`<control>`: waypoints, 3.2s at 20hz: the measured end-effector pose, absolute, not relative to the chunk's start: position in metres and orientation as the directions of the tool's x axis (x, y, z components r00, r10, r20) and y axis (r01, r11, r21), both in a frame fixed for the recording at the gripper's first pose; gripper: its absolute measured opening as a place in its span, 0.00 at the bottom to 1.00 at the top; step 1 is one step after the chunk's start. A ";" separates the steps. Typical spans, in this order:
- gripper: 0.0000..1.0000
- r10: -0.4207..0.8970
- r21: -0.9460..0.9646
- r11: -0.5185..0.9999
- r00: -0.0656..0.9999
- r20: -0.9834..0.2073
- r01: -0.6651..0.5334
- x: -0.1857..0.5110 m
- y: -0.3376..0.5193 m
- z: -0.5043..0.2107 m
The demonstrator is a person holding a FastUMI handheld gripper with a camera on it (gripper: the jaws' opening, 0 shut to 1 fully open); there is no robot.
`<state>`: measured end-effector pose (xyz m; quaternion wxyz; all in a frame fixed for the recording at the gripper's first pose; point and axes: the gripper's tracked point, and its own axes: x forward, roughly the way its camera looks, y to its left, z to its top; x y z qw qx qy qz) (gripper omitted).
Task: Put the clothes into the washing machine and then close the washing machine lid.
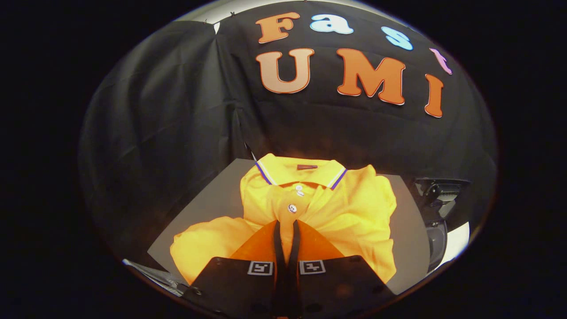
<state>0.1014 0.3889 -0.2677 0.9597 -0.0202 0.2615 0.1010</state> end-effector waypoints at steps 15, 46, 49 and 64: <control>0.08 0.104 0.083 0.993 0.931 -0.350 -0.080 0.092 0.270 -0.175; 0.08 -0.016 0.116 0.991 0.912 -0.411 0.070 0.132 -0.077 -0.276; 0.08 0.008 0.122 0.991 0.887 -0.461 0.054 0.140 -0.079 -0.327; 0.10 -0.007 0.072 0.996 0.827 -0.562 0.058 0.167 -0.091 -0.466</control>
